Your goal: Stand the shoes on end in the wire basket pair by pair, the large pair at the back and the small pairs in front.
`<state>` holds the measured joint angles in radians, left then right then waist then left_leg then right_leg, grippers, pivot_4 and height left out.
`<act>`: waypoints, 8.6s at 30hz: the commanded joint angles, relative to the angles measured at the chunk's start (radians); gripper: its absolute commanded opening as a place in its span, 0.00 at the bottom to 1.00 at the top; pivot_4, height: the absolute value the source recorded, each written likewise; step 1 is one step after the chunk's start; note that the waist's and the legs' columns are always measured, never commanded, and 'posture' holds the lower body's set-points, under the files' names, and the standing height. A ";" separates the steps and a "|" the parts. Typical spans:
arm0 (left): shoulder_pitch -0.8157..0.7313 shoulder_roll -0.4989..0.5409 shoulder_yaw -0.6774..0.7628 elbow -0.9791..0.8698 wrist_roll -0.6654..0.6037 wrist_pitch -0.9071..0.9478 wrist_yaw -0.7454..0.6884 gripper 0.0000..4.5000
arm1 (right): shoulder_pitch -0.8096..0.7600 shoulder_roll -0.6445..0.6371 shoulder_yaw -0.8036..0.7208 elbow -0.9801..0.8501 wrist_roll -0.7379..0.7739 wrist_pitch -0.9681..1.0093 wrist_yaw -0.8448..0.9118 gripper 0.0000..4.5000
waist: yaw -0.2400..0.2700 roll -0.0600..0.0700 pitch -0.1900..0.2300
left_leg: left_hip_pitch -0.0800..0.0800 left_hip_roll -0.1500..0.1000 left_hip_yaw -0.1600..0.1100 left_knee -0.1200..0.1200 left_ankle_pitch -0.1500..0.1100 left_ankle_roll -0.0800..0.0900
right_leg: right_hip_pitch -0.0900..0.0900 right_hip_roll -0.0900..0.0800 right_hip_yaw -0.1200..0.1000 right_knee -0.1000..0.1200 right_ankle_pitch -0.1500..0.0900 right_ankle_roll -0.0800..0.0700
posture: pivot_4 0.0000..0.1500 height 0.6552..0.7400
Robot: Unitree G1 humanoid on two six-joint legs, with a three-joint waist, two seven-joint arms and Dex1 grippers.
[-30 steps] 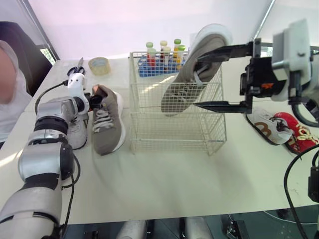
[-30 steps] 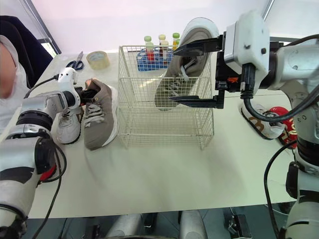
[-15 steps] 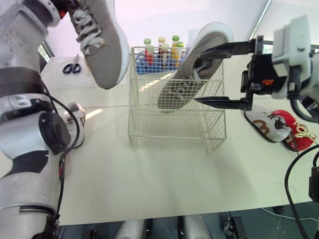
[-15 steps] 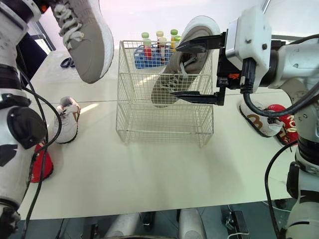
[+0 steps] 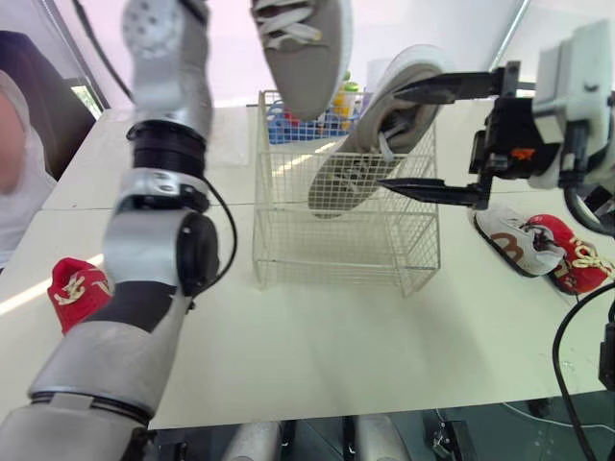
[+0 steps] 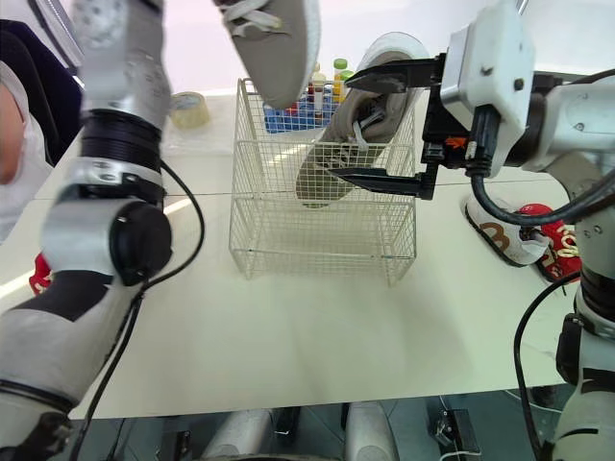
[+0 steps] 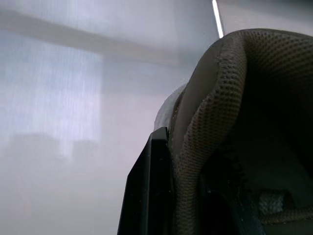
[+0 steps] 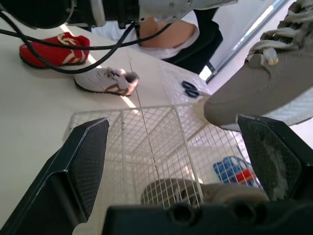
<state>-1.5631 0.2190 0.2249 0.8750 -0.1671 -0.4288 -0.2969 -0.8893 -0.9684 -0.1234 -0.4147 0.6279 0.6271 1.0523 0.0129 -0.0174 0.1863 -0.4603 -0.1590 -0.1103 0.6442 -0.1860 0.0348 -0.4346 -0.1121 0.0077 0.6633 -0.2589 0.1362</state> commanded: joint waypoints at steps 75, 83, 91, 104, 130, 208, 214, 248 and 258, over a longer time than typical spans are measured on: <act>0.912 -0.101 -0.234 -0.892 0.140 0.465 0.050 0.97 | -0.005 -0.008 -0.023 -0.044 0.066 0.016 -0.067 1.00 | 0.005 0.014 -0.052 | 0.042 -0.002 0.001 -0.025 -0.013 0.012 | 0.036 -0.006 0.000 -0.024 -0.016 -0.001 | 1.00 1.00; 0.950 -0.063 -0.162 -1.029 -0.067 0.528 -0.054 0.97 | 0.000 -0.005 -0.021 -0.039 0.062 0.006 -0.065 1.00 | 0.001 0.014 -0.047 | 0.026 -0.002 0.001 -0.027 -0.013 0.011 | 0.022 -0.005 0.000 -0.024 -0.010 0.001 | 1.00 1.00; 0.964 0.078 -0.103 -1.149 -0.379 0.830 -0.230 0.97 | 0.009 -0.006 -0.023 -0.021 0.049 -0.006 -0.066 1.00 | 0.002 0.013 -0.042 | 0.026 -0.002 0.001 -0.027 -0.013 0.011 | 0.023 -0.005 0.000 -0.024 -0.009 0.001 | 1.00 1.00; 0.783 0.505 -0.004 -1.088 -0.864 1.313 -0.640 0.97 | 0.220 -0.104 -0.400 0.011 0.048 0.266 -0.333 1.00 | 0.004 0.014 -0.033 | 0.026 -0.002 0.001 -0.027 -0.012 0.011 | 0.018 -0.004 0.001 -0.024 -0.010 0.001 | 1.00 1.00; 0.805 0.451 -0.120 -1.157 -0.840 1.331 -0.728 0.97 | 0.819 0.059 -0.495 0.613 -0.264 -0.135 -0.326 1.00 | 0.015 0.018 -0.031 | 0.033 -0.002 0.003 -0.029 -0.011 0.009 | 0.027 -0.004 0.004 -0.024 -0.011 -0.004 | 1.00 1.00; 0.476 0.398 -0.106 -0.773 -0.780 1.383 -0.782 0.07 | 0.203 -0.039 -0.040 -0.011 -0.336 -0.683 -0.152 0.11 | -0.002 0.016 -0.020 | 0.032 -0.002 0.002 -0.031 -0.007 0.003 | 0.024 -0.003 0.005 -0.023 -0.009 0.000 | 1.00 1.00; 0.487 0.353 -0.050 -0.766 -0.831 1.421 -0.710 0.06 | 0.216 -0.059 -0.130 -0.068 -0.097 -0.329 -0.200 0.77 | 0.000 0.016 -0.020 | 0.032 -0.002 0.002 -0.030 -0.008 0.004 | 0.024 -0.003 0.005 -0.022 -0.009 0.000 | 1.00 1.00; 0.558 0.050 0.045 -0.849 -1.010 1.377 -0.393 0.06 | 0.087 0.460 -0.157 0.024 0.927 0.027 -0.862 0.80 | -0.002 0.015 -0.020 | 0.033 -0.001 0.002 -0.028 -0.008 0.009 | 0.024 -0.002 0.006 -0.019 -0.009 -0.001 | 1.00 1.00; 0.582 0.121 -0.027 -0.891 -0.929 1.384 -0.388 0.38 | 0.062 0.433 -0.154 0.051 0.895 0.053 -0.844 0.17 | -0.004 0.015 -0.020 | 0.033 -0.001 0.002 -0.029 -0.008 0.009 | 0.024 -0.002 0.006 -0.018 -0.009 -0.001 | 1.00 1.00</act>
<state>-0.9866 0.3200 0.2278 0.0148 -1.1298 0.9478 -0.6773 -0.7716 -0.5224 -0.2689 -0.3436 1.5123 0.6841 0.1870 0.0093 -0.0023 0.1663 -0.4277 -0.1605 -0.1084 0.6153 -0.1941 0.0438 -0.4110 -0.1140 0.0140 0.6455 -0.2677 0.1354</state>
